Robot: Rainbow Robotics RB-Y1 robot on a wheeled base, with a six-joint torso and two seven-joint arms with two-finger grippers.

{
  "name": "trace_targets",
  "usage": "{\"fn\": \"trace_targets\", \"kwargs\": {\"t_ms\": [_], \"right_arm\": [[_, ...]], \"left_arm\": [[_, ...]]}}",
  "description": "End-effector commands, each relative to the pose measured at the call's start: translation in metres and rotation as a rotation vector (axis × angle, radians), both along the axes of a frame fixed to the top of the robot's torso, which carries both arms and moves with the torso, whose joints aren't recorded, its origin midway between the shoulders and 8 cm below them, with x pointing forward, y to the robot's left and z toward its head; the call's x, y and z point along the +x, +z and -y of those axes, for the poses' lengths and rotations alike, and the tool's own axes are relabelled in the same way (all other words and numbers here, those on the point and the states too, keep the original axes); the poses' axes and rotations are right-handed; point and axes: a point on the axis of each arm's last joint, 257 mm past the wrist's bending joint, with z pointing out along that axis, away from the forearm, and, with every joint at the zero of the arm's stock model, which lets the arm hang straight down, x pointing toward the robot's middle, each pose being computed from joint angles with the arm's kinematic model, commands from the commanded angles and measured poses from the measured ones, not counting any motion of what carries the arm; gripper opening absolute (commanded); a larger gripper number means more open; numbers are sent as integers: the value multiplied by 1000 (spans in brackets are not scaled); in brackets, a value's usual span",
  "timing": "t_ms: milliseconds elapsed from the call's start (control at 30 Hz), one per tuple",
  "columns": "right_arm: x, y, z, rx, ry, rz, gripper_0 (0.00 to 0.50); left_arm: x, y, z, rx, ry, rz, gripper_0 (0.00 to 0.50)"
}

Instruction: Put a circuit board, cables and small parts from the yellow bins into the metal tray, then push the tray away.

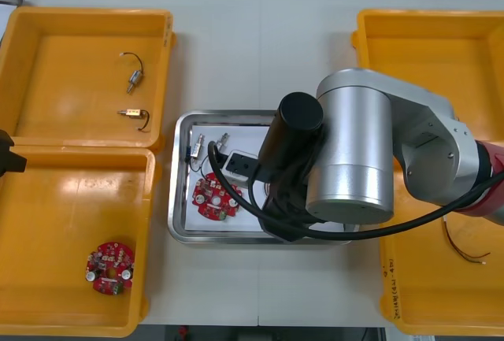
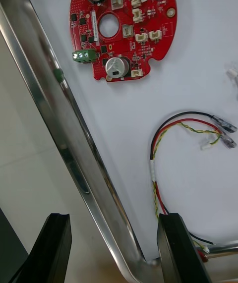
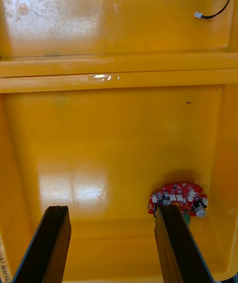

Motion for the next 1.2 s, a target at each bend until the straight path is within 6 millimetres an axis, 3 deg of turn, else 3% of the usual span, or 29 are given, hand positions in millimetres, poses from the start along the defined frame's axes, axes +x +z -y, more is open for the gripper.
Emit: {"fn": "trace_targets", "kwargs": {"t_ms": [33, 467, 800, 1200], "right_arm": [[-5, -6, -21, -36, 141, 30, 500], [-8, -28, -38, -79, 293, 73, 500], [-12, -54, -38, -124, 313, 83, 500], [-4, -72, -41, -173, 304, 116, 500]], "left_arm": [[-5, 13, -12, 63, -16, 18, 500], [-5, 13, -12, 63, -16, 18, 500], [-5, 13, -12, 63, -16, 18, 500], [-5, 13, -12, 63, -16, 18, 500]]}}
